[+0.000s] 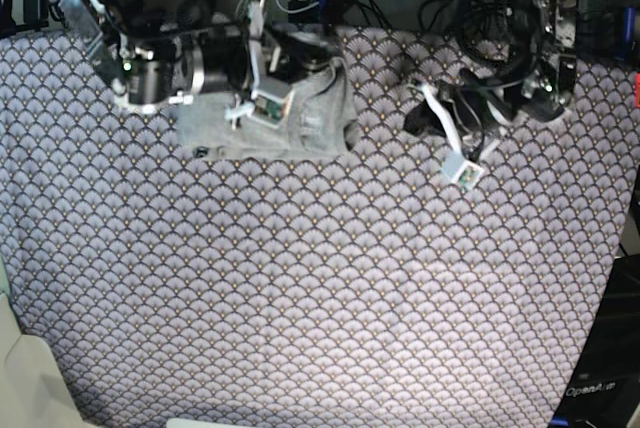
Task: Fold the T-shirt properly
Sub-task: 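Grasp the folded bundle with both grippers and tuck its edges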
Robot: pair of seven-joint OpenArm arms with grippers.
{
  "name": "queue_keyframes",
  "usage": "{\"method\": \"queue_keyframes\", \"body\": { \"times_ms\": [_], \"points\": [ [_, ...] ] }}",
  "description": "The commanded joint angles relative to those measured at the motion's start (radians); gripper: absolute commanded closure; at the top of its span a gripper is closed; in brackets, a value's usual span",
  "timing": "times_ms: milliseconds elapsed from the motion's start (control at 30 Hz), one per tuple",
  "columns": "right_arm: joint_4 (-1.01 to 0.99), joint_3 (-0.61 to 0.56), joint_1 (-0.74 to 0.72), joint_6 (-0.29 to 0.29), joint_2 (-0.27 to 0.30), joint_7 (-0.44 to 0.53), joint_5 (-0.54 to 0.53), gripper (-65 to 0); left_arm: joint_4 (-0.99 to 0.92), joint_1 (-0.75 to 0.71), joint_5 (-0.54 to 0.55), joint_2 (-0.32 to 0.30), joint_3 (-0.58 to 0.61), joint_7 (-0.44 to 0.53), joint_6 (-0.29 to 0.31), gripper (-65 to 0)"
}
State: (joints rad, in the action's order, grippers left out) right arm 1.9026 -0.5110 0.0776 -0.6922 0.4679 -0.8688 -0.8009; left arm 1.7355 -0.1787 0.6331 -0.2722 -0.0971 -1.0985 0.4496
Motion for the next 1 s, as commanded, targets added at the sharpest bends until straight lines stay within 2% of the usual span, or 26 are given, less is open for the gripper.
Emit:
{"method": "queue_keyframes", "body": {
  "times_ms": [0,200,333,500,600,700,833,900,967],
  "points": [
    [0.004,0.004,-0.017,-0.006,0.005,0.020,-0.024,-0.8,0.017,0.011,0.018,-0.006,-0.003,0.018,0.008,0.0],
    [-0.105,0.004,-0.074,-0.006,-0.002,0.033,-0.025,-0.8,0.017,-0.025,0.020,-0.005,-0.053,0.016,0.015,0.0],
    [-0.203,-0.002,-0.074,-0.006,-0.002,0.141,-0.024,-0.8,0.017,-0.038,0.020,-0.006,-0.095,0.016,0.016,0.0],
    [-0.306,-0.002,-0.068,-0.006,-0.025,0.178,-0.024,-0.8,0.017,-0.040,0.015,-0.006,-0.123,0.016,0.016,0.0],
    [-0.351,-0.039,-0.066,-0.006,-0.057,0.217,-0.021,-0.8,0.017,-0.032,0.015,-0.006,-0.123,0.016,0.016,0.0],
    [-0.386,-0.077,-0.072,-0.006,-0.099,0.233,0.041,-0.8,0.017,-0.029,0.020,-0.006,-0.123,0.016,0.015,0.0],
    [-0.437,-0.073,-0.072,-0.006,-0.163,0.230,0.171,-0.8,0.017,-0.011,0.020,-0.003,-0.122,0.016,0.013,0.0],
    [-0.435,-0.071,-0.071,-0.006,-0.169,0.225,0.219,-0.7,0.017,-0.009,0.021,0.000,-0.120,0.016,0.013,0.0],
    [-0.435,-0.071,-0.074,-0.006,-0.169,0.224,0.223,-0.7,0.017,-0.009,0.021,0.000,-0.117,0.016,0.015,0.0]
  ]
}}
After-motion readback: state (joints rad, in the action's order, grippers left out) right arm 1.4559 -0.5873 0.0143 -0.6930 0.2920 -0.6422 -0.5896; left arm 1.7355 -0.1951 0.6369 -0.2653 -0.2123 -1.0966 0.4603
